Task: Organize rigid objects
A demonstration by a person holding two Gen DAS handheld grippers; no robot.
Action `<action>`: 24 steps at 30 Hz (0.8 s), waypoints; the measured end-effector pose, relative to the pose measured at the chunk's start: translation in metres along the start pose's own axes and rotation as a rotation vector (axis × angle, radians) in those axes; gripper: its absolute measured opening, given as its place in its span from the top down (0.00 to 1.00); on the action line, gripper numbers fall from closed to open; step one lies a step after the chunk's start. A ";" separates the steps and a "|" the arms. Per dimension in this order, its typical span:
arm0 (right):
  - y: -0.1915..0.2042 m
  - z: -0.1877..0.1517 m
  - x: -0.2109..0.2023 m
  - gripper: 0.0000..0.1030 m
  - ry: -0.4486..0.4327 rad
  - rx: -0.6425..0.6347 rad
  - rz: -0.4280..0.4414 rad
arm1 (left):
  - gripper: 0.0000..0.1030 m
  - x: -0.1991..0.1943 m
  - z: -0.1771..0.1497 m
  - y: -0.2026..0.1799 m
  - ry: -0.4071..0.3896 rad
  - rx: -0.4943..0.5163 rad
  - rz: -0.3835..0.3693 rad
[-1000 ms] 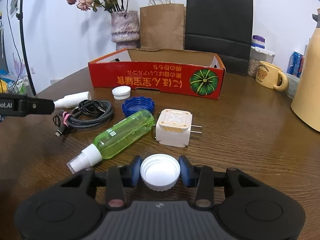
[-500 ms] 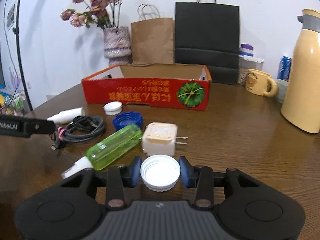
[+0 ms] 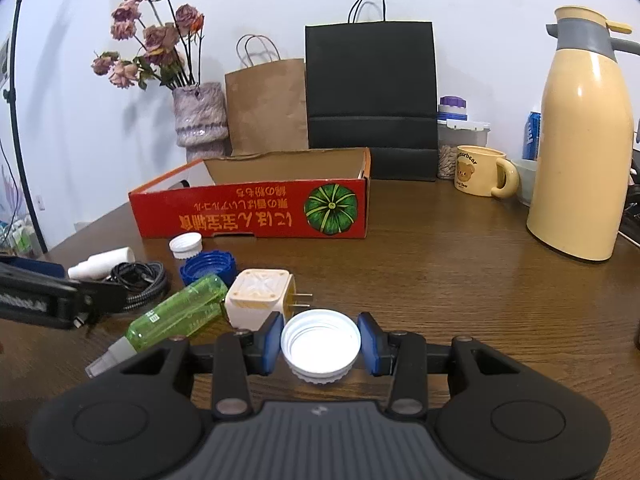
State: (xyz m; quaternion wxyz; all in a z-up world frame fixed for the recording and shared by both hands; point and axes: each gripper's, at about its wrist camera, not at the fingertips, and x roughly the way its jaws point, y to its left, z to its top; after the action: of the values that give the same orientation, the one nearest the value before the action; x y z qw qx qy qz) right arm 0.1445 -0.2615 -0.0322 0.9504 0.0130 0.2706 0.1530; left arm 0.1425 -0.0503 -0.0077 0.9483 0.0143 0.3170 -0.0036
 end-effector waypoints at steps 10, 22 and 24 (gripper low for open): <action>0.002 -0.001 -0.004 0.62 -0.019 0.006 -0.006 | 0.00 0.018 0.005 0.030 0.029 -0.060 0.125; -0.001 -0.001 -0.001 0.62 -0.015 0.042 -0.033 | 0.00 0.052 0.021 0.037 0.091 -0.052 0.076; -0.001 -0.001 0.000 0.62 -0.011 0.043 -0.034 | 0.00 0.062 0.024 0.035 0.108 -0.051 0.075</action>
State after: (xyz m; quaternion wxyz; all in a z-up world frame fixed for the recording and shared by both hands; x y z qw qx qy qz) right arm 0.1443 -0.2624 -0.0333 0.9539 0.0295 0.2685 0.1308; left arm 0.2064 -0.0159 -0.0249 0.9293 0.0023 0.3671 0.0410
